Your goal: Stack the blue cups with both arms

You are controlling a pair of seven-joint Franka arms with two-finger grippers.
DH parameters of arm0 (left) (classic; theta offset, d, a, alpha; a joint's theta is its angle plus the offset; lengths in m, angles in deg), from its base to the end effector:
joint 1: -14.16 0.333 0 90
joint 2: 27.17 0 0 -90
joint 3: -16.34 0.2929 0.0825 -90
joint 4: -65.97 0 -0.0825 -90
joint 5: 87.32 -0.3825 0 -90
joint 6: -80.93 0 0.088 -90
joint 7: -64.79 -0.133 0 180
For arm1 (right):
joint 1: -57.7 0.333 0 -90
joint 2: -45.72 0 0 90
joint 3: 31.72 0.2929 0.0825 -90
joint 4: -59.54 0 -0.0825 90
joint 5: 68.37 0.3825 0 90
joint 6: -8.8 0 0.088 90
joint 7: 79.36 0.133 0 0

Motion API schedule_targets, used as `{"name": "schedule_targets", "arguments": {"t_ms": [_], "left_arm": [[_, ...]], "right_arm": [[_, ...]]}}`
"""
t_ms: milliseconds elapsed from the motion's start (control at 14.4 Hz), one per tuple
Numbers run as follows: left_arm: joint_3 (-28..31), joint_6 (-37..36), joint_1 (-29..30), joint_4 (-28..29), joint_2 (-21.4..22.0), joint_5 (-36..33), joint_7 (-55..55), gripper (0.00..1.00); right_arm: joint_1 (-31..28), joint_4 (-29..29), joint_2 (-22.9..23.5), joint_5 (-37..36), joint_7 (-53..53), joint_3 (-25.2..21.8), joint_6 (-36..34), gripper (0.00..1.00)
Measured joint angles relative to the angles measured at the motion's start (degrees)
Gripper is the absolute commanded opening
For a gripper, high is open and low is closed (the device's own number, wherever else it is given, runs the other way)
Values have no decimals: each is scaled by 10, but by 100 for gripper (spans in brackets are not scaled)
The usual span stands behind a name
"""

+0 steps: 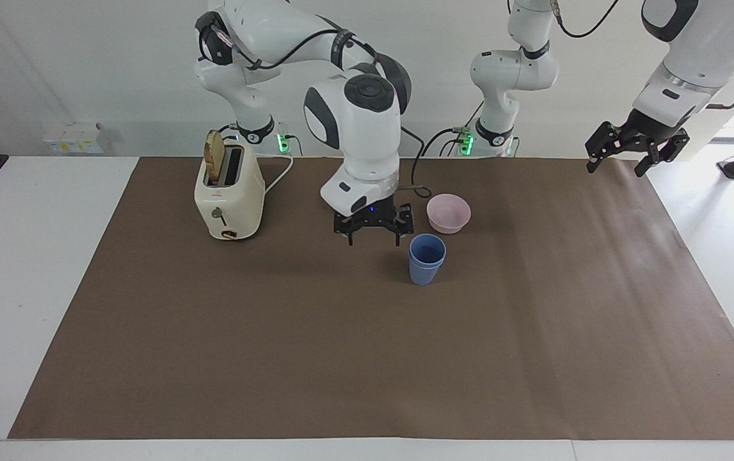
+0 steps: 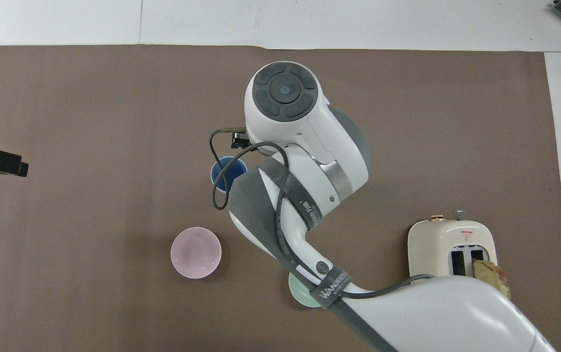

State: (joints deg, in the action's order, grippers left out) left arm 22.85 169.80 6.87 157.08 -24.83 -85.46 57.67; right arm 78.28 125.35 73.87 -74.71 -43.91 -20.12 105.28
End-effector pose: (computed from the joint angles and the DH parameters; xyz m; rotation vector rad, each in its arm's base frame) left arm 0.5393 -0.0106 0.5868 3.0972 -0.2150 0.0055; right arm 0.6074 0.3301 0.4839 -3.1223 0.1146 -0.0822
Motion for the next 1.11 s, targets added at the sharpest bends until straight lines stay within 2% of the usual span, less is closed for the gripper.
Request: {"name": "schedule_targets", "arguments": {"t_ms": [209, 487, 905, 1114], "left_arm": [[0, 0, 0, 0, 0, 0, 0, 100], [0, -1, 0, 0, 0, 0, 0, 100], [0, -4, 0, 0, 0, 0, 0, 100], [0, -4, 0, 0, 0, 0, 0, 100]], "right_arm": [[-39, 0, -33, -1, -50, -2, -54, 100], [-121, -1, -81, -3, -156, -2, -112, 100], [-205, 6, -134, -2, -236, -2, -147, 100], [-227, 49, -159, 4, -236, -1, -151, 100]]}}
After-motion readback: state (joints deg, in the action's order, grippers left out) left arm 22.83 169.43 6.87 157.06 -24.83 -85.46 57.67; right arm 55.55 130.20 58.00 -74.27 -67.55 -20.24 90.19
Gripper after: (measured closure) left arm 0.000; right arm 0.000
